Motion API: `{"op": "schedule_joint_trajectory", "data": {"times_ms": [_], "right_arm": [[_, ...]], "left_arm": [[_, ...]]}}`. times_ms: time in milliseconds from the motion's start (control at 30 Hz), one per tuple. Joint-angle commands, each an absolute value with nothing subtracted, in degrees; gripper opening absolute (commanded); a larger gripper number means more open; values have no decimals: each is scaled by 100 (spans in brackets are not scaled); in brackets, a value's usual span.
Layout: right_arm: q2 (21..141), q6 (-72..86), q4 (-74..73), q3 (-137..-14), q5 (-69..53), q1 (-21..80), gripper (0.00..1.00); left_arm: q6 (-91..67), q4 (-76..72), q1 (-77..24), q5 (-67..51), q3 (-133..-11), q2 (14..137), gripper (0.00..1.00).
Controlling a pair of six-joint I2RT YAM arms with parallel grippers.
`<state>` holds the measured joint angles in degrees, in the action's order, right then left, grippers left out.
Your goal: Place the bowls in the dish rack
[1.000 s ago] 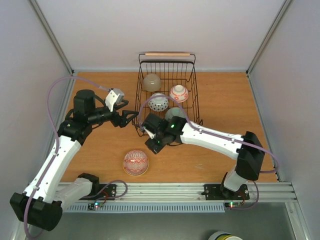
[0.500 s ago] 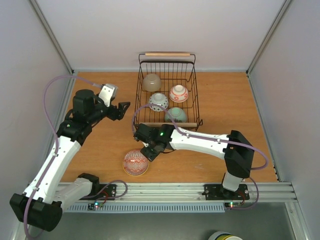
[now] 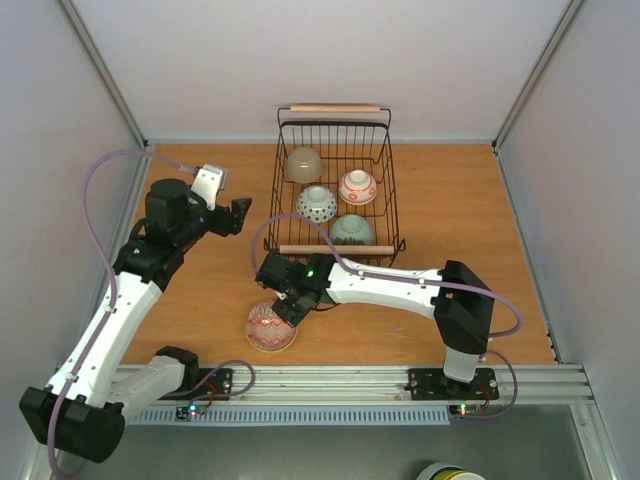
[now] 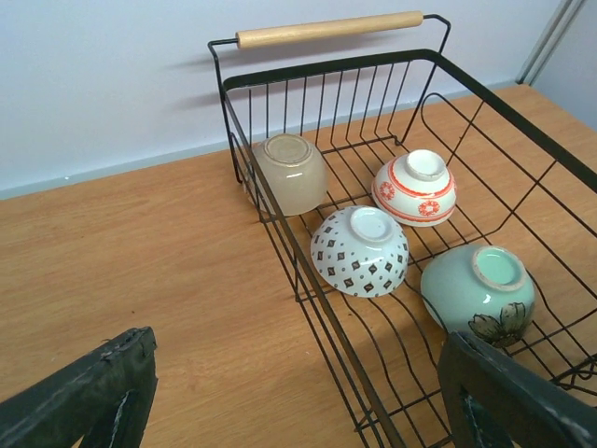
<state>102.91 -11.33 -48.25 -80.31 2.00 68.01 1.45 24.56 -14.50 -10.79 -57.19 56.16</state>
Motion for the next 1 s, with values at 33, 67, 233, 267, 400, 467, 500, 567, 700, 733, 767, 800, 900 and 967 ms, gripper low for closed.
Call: {"op": "schedule_joint_trajectory", "data": {"times_ms": [33, 67, 233, 267, 400, 467, 500, 567, 700, 733, 767, 800, 900, 967], "right_arm": [[10542, -1081, -4814, -8233, 289, 6908, 40], [10575, -1081, -4823, -8243, 315, 6913, 39], [10683, -1090, -4825, -8237, 329, 6908, 30], [10687, -1090, -4825, -8239, 331, 6913, 27], [10641, -1081, -4863, -8244, 382, 6917, 15], [10594, -1073, -4900, -8253, 435, 6917, 11], [10564, -1077, -4912, -8253, 453, 6921, 9], [10498, -1096, -4936, -8244, 474, 6930, 2], [10278, -1154, -4966, -8203, 517, 6959, 1], [10199, -1166, -4966, -8196, 506, 6967, 1], [10112, -1176, -4961, -8192, 505, 6973, 1], [10018, -1190, -4958, -8191, 508, 6970, 1], [9715, -1248, -4940, -8196, 510, 6970, 1], [9532, -1305, -4927, -8204, 520, 6970, 1]], "left_arm": [[79, 2074, -1417, -751, -5748, 5455, 82], [79, 2075, -1409, -701, -5756, 5441, 83], [79, 2074, -1397, -727, -5747, 5436, 83], [79, 2074, -1391, -756, -5748, 5435, 83], [81, 2065, -1387, -861, -5739, 5454, 83], [79, 2061, -1389, -906, -5735, 5458, 83], [79, 2058, -1382, -938, -5727, 5463, 84], [79, 2065, -1389, -985, -5731, 5467, 84], [79, 2067, -1382, -1026, -5732, 5458, 85], [79, 2072, -1380, -1054, -5731, 5458, 85], [79, 2077, -1380, -1088, -5730, 5458, 85], [79, 2075, -1375, -1116, -5730, 5457, 85], [79, 2074, -1380, -1158, -5730, 5451, 86], [81, 2081, -1380, -1221, -5730, 5448, 86]]}}
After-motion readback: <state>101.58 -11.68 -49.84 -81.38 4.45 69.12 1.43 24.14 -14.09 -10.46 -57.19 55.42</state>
